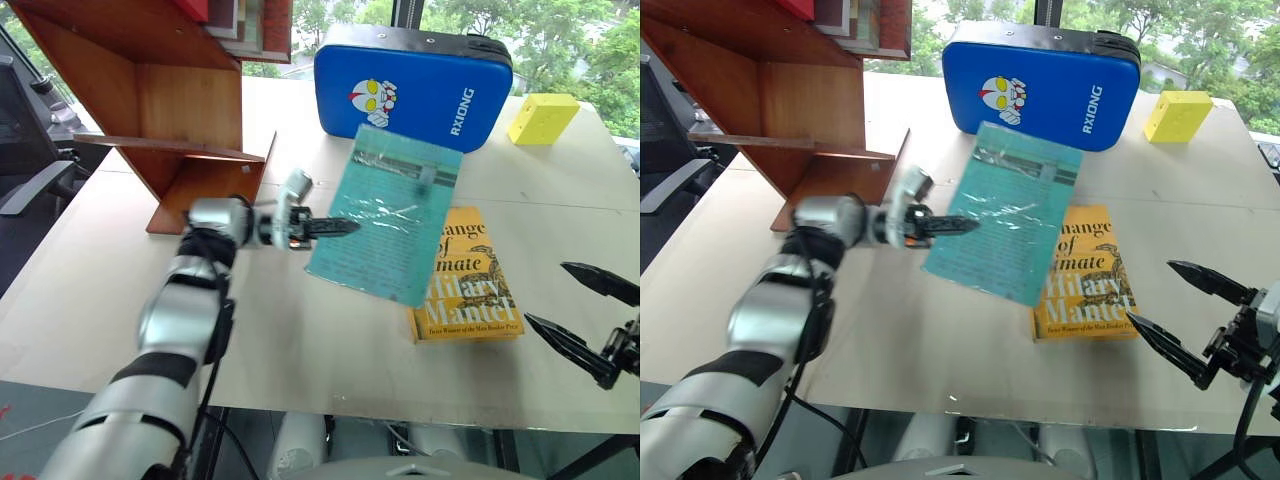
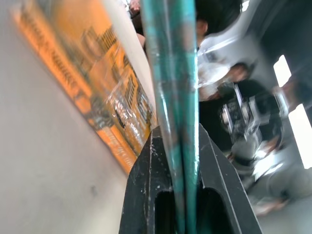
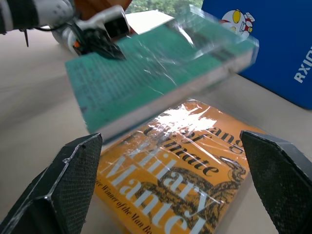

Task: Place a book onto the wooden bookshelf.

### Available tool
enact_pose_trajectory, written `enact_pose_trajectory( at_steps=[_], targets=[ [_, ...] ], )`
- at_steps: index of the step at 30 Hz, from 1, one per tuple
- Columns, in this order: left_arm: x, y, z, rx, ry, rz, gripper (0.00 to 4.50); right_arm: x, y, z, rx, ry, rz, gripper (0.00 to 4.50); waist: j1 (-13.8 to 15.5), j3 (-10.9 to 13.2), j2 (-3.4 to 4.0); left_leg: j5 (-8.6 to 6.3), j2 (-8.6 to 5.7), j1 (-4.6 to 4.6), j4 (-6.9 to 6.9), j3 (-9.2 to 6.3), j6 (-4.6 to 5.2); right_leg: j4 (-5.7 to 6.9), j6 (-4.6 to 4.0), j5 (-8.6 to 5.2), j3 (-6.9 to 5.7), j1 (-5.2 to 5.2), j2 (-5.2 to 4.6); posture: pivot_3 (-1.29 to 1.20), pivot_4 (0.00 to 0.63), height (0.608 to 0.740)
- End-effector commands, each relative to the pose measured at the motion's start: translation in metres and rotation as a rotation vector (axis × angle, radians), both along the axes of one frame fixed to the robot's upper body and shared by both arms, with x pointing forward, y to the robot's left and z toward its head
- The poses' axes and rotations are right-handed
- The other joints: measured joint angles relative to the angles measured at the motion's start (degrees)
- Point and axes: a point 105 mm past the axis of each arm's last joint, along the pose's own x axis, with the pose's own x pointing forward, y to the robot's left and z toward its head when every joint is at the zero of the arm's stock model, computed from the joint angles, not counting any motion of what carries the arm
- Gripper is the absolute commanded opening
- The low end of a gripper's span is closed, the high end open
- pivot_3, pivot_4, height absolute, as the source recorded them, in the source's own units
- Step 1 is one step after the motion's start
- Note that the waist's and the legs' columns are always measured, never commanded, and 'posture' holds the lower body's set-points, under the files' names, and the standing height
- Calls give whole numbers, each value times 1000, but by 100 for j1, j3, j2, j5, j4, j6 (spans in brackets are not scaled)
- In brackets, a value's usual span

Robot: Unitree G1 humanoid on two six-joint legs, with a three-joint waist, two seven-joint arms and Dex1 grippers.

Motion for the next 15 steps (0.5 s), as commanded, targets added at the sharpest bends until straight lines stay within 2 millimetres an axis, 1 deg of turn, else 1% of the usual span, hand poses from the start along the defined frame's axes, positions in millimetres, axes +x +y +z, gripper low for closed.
enact_pose_trajectory(
  at_steps=[1, 2, 3, 4, 6, 7, 8, 9, 11, 13, 15],
  targets=[
    [-17, -14, 69, 47, -717, -42, 77, 10, 5, 7, 1, -50, 53, 4500, 54, 0, 0, 1, -3, 0, 4, -1, -1, 0, 0, 0, -2, 1, -3, 0, 150, 740],
    [-17, -14, 89, 49, -887, 5, 77, 15, 7, 8, 8, -61, 67, 4500, 72, 0, 0, 4, -8, -1, 6, -1, -6, 1, 0, 0, -4, 3, -5, 0, 150, 740],
    [-17, -13, 107, 46, -1014, 49, 77, 19, 8, 9, 14, -70, 76, 4500, 87, 0, 0, 4, -11, -2, 11, -3, -5, 1, 0, 0, -6, 3, -5, 0, 150, 740],
    [-18, -9, 123, 91, -1192, 74, 77, 24, 10, 10, 19, -82, 85, 4500, 98, 0, 0, 3, -16, -1, 17, -3, -4, 1, 0, 1, -7, 5, -3, 0, 150, 740],
    [-21, 2, 148, 206, -1507, 95, 77, 35, 16, 12, 31, -107, 106, 4500, 64, 0, 1, 0, -25, -1, 28, -4, 2, 6, 1, 1, -6, 7, 5, 0, 150, 740],
    [-20, 9, 158, 279, -1633, 115, 77, 39, 18, 14, 42, -119, 117, 4500, 32, 0, 2, 0, -25, 1, 30, -1, 2, 6, 1, 1, -3, 7, 8, 0, 150, 740],
    [-16, 21, 163, 382, -1730, 121, 77, 43, 21, 16, 55, -133, 132, 4500, 3, 0, 2, -1, -25, 6, 30, 2, 3, 11, 1, 1, 2, 8, 9, 0, 150, 740],
    [-12, 35, 166, 489, -1789, 120, 77, 46, 25, 18, 64, -143, 149, 4500, -4, -4, 9, -1, -24, 8, 30, 5, 2, 11, 1, 1, 4, 7, 11, 0, 150, 740],
    [-6, 70, 171, 724, -1829, 134, 77, 51, 33, 21, 72, -160, 188, 4500, -51, -6, 13, 0, -24, 17, 29, 10, 2, 16, 2, 1, 15, 8, 15, 0, 150, 740],
    [-4, 94, 176, 851, -1824, 163, 77, 54, 39, 23, 76, -171, 214, 4500, -52, -5, 20, 0, -24, 20, 25, 10, 2, 25, 2, 0, 21, 4, 21, 0, 150, 740],
    [-6, 129, 180, 1004, -1782, 208, 77, 57, 42, 27, 75, -192, 232, 4500, -35, -1, 14, 0, -23, 11, 27, 19, 2, 32, 4, -2, 7, 0, 20, 0, 150, 740]
  ],
)
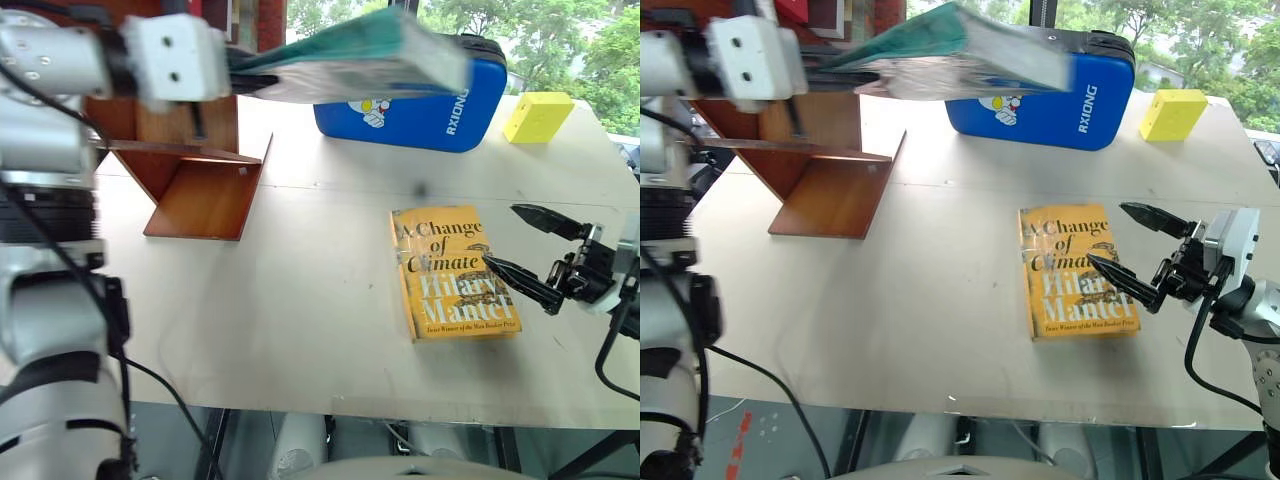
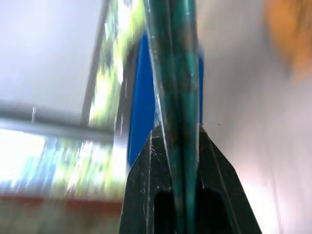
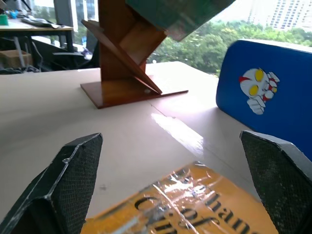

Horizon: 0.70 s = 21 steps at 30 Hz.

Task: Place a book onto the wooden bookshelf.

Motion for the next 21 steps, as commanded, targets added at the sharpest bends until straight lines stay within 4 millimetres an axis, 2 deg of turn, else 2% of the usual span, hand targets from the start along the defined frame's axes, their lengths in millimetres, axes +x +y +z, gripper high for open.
enact_pose_trajectory(
  at_steps=[1, 5, 9, 12, 14, 16, 17, 20, 21],
  targets=[
    [-8, 47, 17, 68, -64, 176, 77, 0, 5, 13, 3, -78, 29, 4500, 14, 4, -5, 0, 1, -7, 3, 2, 0, 0, 0, 0, -3, -4, 0, 0, 150, 740],
    [-15, 85, 12, 115, -36, 286, 77, -1, 10, 27, 30, -125, 56, 4500, 57, 7, -13, -1, 3, -14, 12, 4, 0, -2, 5, -2, -3, -7, -6, 0, 150, 740],
    [-14, 122, -5, 161, 30, 439, 77, -5, 18, 33, 25, -148, 99, 4500, 101, 7, -18, -2, 2, -17, 33, 5, 2, 8, 7, -4, -19, 4, -11, 0, 150, 740],
    [-12, 134, -14, 169, 52, 472, 77, -8, 23, 38, 32, -161, 119, 4500, 34, 7, -24, -2, 6, -13, 45, 6, 2, 27, 6, -5, -18, 3, -11, 0, 150, 740],
    [-11, 135, -19, 154, 59, 459, 77, -9, 26, 38, 32, -159, 133, 4500, -39, 7, -26, -2, 15, -5, 44, 7, 2, 34, 6, -4, -10, 2, -4, 0, 150, 740],
    [-12, 140, -22, 143, 63, 468, 811, -8, 28, 37, 28, -152, 143, 4500, -103, 7, -26, -2, 18, -3, 44, 6, 2, 42, 5, -5, -6, -1, 0, 0, 150, 740],
    [-12, 141, -22, 139, 59, 468, 1012, -7, 27, 36, 26, -150, 145, 4500, -110, 7, -25, -2, 19, 0, 44, 5, 2, 46, 5, -5, -5, -1, 0, 0, 150, 740],
    [-19, 141, -15, 80, 53, 440, 2474, -6, 28, 39, 28, -148, 156, 4500, -105, 6, -28, -2, 19, -2, 44, 6, 2, 48, 5, -5, -5, -2, 0, 0, 150, 740],
    [-25, 139, -13, -2, 101, 407, 2877, -4, 30, 41, 27, -147, 163, 4500, -106, 6, -28, -2, 19, -2, 44, 7, 2, 47, 6, -4, -3, -2, -3, 0, 150, 740]
  ],
)
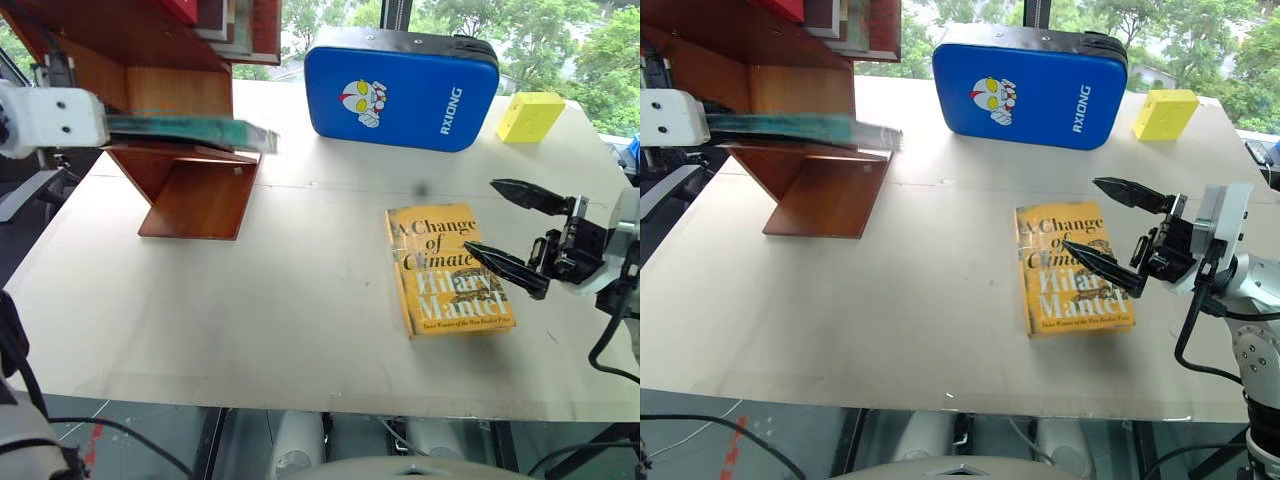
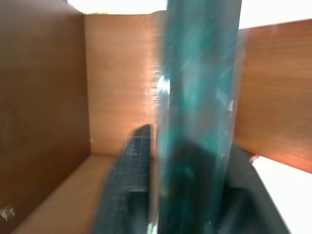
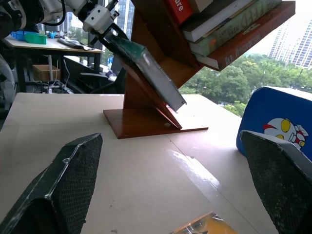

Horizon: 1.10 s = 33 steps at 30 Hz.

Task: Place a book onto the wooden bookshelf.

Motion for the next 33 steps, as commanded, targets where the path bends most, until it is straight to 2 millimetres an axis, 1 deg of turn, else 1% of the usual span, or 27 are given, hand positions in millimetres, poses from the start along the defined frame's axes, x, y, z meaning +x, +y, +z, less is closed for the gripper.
enact_pose_trajectory(
  at_steps=[1, 2, 4, 6, 9, 11, 12, 13, 15, 17, 18, 19, 20, 21, 23, 24, 25, 26, 28, 29, 31, 32, 33],
  targets=[
    [-24, -5, 22, -241, 33, -80, 3316, 0, 5, 11, -4, -30, 36, 4500, -10, 0, 0, 0, -1, -1, 0, 0, 0, -1, 1, 0, 2, 0, -3, 0, 150, 740],
    [-33, -18, 30, -402, 86, -138, 3316, 2, 5, 11, -5, -26, 43, 4500, -17, 1, 0, 0, 0, 1, 0, 0, 0, -2, 1, 0, 8, -1, -5, 0, 150, 740],
    [-50, -41, 36, -579, 188, -220, 3316, 4, 3, 11, -8, -20, 49, 4500, 3, 9, -17, 0, 26, -8, 4, -6, 0, 0, 1, 0, 8, -6, -8, 0, 150, 740],
    [-82, -65, 39, -719, 362, -247, 3316, 8, 1, 15, -13, -17, 58, 4500, -2, 16, -27, 0, 29, -19, 8, -14, -1, 0, 1, 0, 0, -15, -7, 0, 150, 740],
    [-125, -103, 35, -885, 593, -274, 3316, 12, 2, 21, -22, -18, 79, 4500, -17, 31, -39, 0, 29, -20, 7, -9, -3, 0, 2, -1, 7, -19, -11, 0, 150, 740],
    [-142, -126, 27, -953, 697, -315, 3316, 14, 2, 23, -28, -19, 89, 4500, -4, 34, -33, 0, 30, -14, 6, -10, -3, 2, 3, -2, 6, -19, -10, 0, 150, 740],
    [-147, -138, 20, -963, 730, -341, 3316, 15, 3, 24, -28, -19, 95, 4500, 8, 38, -23, -1, 30, -9, 5, -14, -2, 5, 4, -4, 2, -16, -9, 0, 150, 740],
    [-149, -146, 13, -979, 748, -358, 3316, 15, 3, 25, -30, -18, 101, 4500, 25, 35, 6, -1, 29, 1, 3, -15, -2, 6, 4, -4, 2, -8, -7, 0, 150, 740],
    [-145, -160, -6, -1019, 757, -377, 3316, 15, 5, 27, -30, -17, 113, 4500, 48, 39, 18, -1, 25, 40, 0, -15, -2, 10, 4, -5, 3, 26, -9, 0, 150, 740],
    [-137, -175, -31, -1073, 762, -395, 3316, 13, 6, 29, -26, -16, 116, 4500, 39, 37, 23, -1, 25, 76, -15, -8, -2, 11, 0, -4, 14, 52, -8, 0, 150, 740],
    [-127, -184, -47, -1105, 717, -394, 3316, 11, 8, 30, -24, -13, 116, 4500, 37, 26, 39, -1, 26, 84, -18, -8, -2, 2, -2, -3, 16, 63, -5, 0, 150, 740],
    [-120, -192, -60, -1131, 664, -392, 3316, 9, 9, 30, -19, -10, 113, 4500, 36, 25, 34, -1, 24, 93, -18, -1, -2, 3, -2, -2, 24, 70, -8, 0, 150, 740],
    [-112, -198, -69, -1196, 613, -392, 3316, 8, 10, 30, -8, -5, 107, 4500, 38, 28, 24, -1, 23, 89, -15, -1, -2, 4, -2, -2, 26, 69, -8, 0, 150, 740],
    [-106, -204, -76, -1247, 586, -397, 3316, 7, 9, 29, -1, 5, 100, 4500, 46, 24, 11, -1, 22, 83, -14, -2, -3, 2, -3, 1, 25, 68, -6, 0, 150, 740],
    [-91, -211, -101, -1296, 587, -368, 3316, 5, 5, 19, -22, 40, 61, 4500, 62, 18, -26, -1, 19, 76, -10, -2, -3, 1, -4, 1, 25, 67, -6, 0, 150, 740],
    [-82, -212, -111, -1325, 565, -339, 3316, 4, 1, 12, -32, 61, 36, 4500, 89, 14, -25, -1, 17, 76, -12, -6, -3, -5, -5, 1, 22, 67, -5, 0, 150, 740],
    [-71, -211, -119, -1356, 523, -300, 3316, 3, -5, 7, -36, 83, 9, 4500, 132, 13, -21, -2, 13, 80, -12, -3, -3, -6, -6, 0, 23, 68, -7, 0, 150, 740],
    [-67, -210, -131, -1340, 525, -271, 3316, 4, -14, -1, -44, 109, -37, 4500, 165, 13, -21, -2, -2, 80, -15, 0, -2, -8, -7, -1, 26, 67, -11, 0, 150, 740],
    [-69, -210, -154, -1238, 535, -272, 3316, 4, -36, -19, -87, 159, -140, 4500, 167, 12, -20, -3, -6, 76, -17, -2, -1, -12, -16, -6, 24, 65, -13, 0, 150, 740],
    [-70, -208, -162, -1232, 547, -260, 3316, 2, -48, -28, -110, 186, -185, 4500, 166, 12, -20, -3, -7, 76, -20, 0, 0, -17, -24, -11, 26, 64, -15, 0, 150, 740],
    [-69, -192, -177, -1229, 563, -200, 3316, 0, -76, -44, -152, 232, -314, 4500, 161, 12, -19, -4, -4, 75, -29, 2, 1, -22, -26, -13, 27, 64, -26, 0, 150, 740],
    [-72, -181, -185, -1217, 584, -167, 3316, -3, -93, -55, -185, 266, -383, 4500, 161, 12, -19, -4, -4, 75, -30, 3, 2, -22, -26, -13, 27, 63, -27, 0, 150, 740],
    [-75, -174, -190, -1203, 599, -152, 3316, -7, -104, -61, -210, 287, -425, 4500, 151, 11, -15, -5, -1, 78, -33, 2, 3, -22, -26, -14, 25, 62, -28, 0, 150, 740]
  ],
)
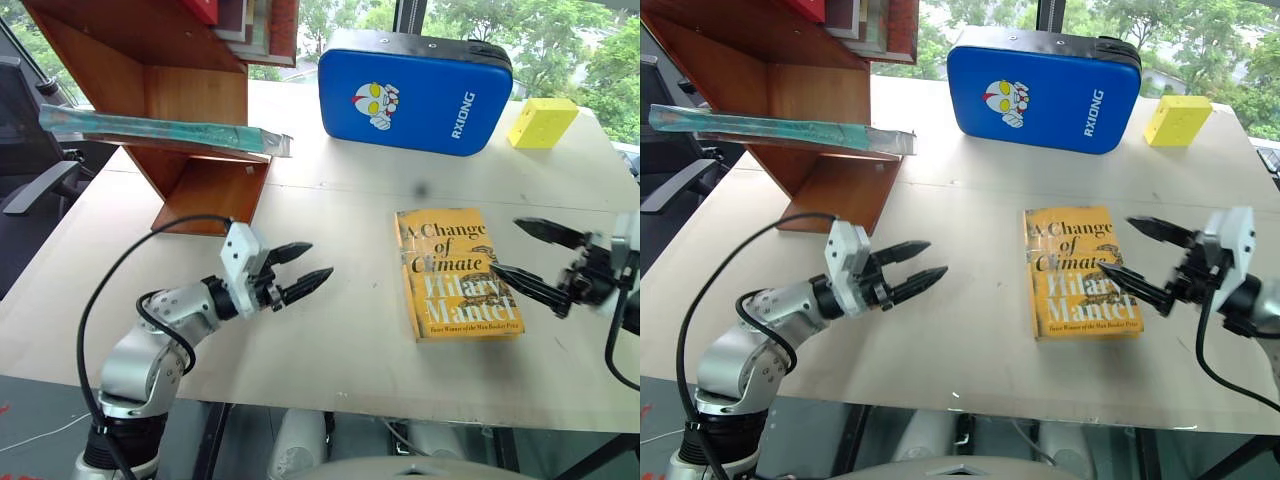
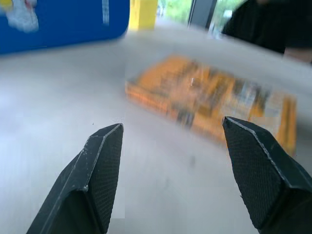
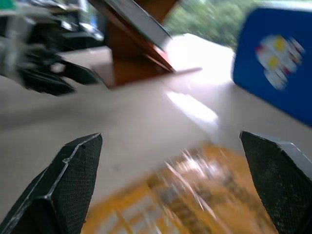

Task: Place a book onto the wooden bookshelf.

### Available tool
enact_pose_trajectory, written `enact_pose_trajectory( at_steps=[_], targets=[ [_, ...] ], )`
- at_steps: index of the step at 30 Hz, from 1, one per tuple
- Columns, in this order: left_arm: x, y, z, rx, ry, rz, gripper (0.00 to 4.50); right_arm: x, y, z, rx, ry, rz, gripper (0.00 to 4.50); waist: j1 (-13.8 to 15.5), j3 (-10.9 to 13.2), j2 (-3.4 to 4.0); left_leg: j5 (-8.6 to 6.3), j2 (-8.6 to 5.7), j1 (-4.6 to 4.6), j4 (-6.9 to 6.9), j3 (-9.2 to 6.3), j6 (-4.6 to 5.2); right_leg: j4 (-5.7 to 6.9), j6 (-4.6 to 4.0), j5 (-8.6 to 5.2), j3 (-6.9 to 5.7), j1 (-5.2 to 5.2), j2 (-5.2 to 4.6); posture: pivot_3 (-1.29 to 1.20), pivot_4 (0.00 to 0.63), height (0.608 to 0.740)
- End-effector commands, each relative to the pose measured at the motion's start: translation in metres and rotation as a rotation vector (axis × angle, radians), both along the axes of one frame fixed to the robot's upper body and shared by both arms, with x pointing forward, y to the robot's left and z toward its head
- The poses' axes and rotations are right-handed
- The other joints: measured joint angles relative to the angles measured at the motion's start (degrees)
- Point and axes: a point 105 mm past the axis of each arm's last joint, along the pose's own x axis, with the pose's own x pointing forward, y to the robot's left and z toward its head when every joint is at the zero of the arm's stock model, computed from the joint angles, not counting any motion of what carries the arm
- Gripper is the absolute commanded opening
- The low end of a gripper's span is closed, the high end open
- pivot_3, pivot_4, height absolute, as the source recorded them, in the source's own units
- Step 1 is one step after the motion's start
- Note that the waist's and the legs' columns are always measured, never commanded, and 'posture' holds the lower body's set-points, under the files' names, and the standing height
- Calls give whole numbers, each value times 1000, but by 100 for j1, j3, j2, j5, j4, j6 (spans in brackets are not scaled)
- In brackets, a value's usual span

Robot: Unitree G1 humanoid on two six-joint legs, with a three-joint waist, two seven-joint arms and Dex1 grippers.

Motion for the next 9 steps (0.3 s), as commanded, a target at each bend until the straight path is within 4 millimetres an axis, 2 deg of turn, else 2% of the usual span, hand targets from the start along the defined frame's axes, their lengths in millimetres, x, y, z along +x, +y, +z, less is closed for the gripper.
enact_pose_trajectory(
  at_steps=[1, 3, 5, 9],
  targets=[
    [-8, 33, -9, 79, 13, 20, 3316, -12, -47, -9, -133, 15, -163, 4500, -12, 0, 5, 0, 0, 5, -13, 4, 0, -2, -1, -1, 1, -3, -2, 0, 150, 740],
    [-15, 54, -18, 118, 65, 48, 3316, -24, -70, -22, -187, 71, -227, 4500, -17, -4, 12, 0, 3, 4, -15, 11, 0, 1, -1, -1, 5, -13, -5, 0, 150, 740],
    [-19, 67, -24, 145, 91, 76, 3316, -32, -83, -28, -204, 99, -265, 4500, -17, -7, 17, 0, 6, 7, -22, 13, 0, -2, -4, -4, 4, -14, -7, 0, 150, 740],
    [-20, 67, -28, 144, 98, 65, 3316, -39, -96, -39, -241, 138, -288, 4500, -15, -14, 26, 1, 2, 8, -29, 23, 1, -6, -4, -4, 7, -23, -23, 0, 150, 740]
  ],
)
